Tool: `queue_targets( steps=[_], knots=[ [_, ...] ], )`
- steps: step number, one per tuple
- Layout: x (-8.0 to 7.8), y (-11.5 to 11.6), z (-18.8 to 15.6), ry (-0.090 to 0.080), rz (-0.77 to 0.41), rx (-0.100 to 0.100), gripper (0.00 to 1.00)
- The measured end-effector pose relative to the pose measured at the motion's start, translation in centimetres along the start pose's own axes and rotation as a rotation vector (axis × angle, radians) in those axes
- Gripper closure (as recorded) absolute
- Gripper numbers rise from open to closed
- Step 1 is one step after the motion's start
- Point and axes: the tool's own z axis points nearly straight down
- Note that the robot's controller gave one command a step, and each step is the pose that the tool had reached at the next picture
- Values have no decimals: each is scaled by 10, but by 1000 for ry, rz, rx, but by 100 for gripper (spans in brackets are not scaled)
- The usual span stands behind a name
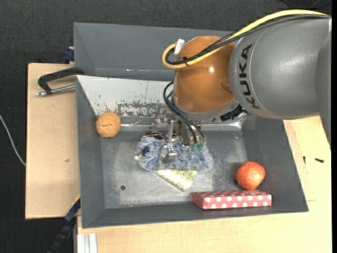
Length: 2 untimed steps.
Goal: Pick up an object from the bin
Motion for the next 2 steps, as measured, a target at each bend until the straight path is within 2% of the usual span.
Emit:
queue_targets(
  steps=[1,2],
  knots=[
    [-2,-32,74,2,44,1,0],
    [3,-23,103,6,-73,2,0]
  ],
)
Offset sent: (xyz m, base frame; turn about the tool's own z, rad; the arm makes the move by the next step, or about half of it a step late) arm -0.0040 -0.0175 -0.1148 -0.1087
